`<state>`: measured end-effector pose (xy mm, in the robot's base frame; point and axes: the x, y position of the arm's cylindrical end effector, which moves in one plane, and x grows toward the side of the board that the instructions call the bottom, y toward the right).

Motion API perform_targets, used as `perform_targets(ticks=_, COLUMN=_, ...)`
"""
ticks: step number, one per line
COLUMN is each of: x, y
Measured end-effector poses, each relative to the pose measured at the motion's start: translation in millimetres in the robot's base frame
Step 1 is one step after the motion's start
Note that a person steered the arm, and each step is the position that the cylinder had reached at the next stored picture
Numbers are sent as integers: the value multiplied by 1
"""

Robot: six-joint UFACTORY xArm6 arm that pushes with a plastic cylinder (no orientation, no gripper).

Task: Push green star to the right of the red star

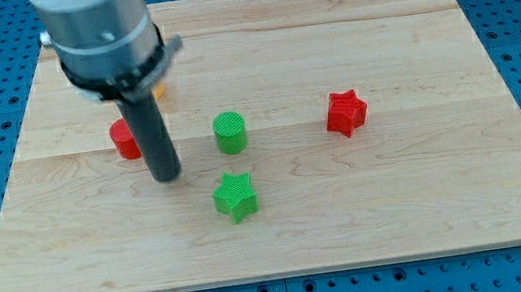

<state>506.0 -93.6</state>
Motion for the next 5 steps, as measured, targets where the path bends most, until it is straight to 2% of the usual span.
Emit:
perform_targets(ticks=1, x=4, y=19)
perform_targets(ticks=3, x=37, y=3)
perform_targets(ticks=5, x=27, y=117)
